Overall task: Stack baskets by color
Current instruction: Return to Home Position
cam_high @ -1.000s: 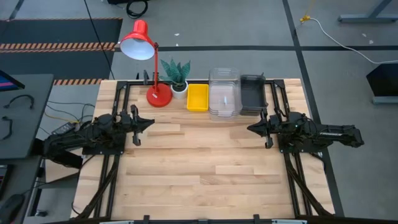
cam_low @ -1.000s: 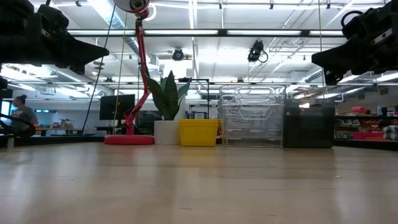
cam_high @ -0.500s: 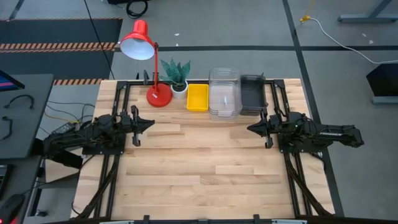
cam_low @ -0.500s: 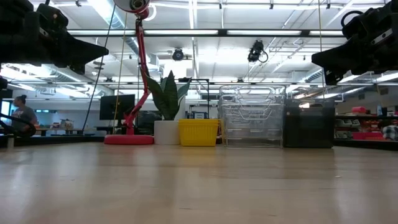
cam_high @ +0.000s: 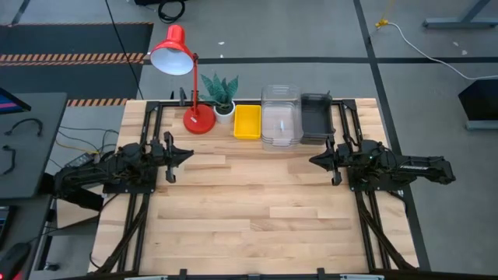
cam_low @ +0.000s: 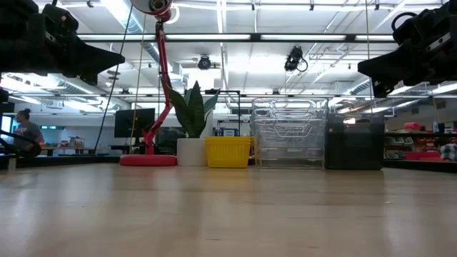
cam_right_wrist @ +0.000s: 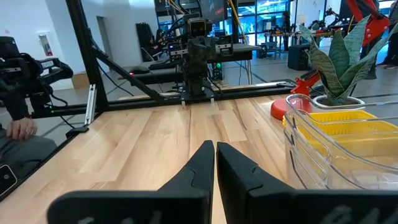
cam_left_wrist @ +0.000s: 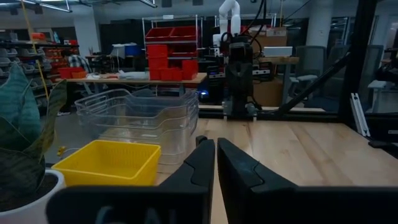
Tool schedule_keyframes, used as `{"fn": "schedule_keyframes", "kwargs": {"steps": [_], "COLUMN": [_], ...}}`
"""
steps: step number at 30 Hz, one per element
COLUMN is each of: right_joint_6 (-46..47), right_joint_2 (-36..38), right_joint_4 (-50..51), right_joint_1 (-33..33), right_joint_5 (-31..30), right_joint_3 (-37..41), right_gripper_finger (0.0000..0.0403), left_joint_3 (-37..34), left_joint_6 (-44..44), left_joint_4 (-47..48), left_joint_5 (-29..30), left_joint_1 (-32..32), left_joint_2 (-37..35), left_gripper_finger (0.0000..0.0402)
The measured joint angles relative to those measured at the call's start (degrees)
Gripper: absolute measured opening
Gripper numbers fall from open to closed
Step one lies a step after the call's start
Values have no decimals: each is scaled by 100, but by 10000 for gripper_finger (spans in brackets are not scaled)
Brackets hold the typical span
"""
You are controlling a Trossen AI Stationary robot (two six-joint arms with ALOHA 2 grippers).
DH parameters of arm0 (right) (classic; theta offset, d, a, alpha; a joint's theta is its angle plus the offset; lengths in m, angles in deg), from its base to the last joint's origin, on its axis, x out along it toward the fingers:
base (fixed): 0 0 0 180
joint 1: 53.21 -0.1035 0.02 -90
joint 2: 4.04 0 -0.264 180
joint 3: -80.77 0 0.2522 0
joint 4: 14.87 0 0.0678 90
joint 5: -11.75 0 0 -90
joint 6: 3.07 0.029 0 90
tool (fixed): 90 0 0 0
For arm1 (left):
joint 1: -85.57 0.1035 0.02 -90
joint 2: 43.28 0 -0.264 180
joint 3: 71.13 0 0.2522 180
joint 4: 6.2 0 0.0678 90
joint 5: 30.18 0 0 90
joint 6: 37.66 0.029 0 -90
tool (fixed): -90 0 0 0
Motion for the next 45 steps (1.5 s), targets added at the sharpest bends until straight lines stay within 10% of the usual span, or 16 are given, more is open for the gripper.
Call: {"fn": "schedule_keyframes", "kwargs": {"steps": [45], "right_joint_6": [0], "right_joint_2": [1], "right_joint_4": [2], "right_joint_1": [0], "right_joint_5": [1], "right_joint_3": [0], "right_gripper_finger": [22], "left_joint_3": [0], "left_joint_6": [-2], "left_joint_4": [5], "left_joint_5": [0], "left_joint_1": [0], "left_joint_2": [0], "left_gripper_finger": [33]}}
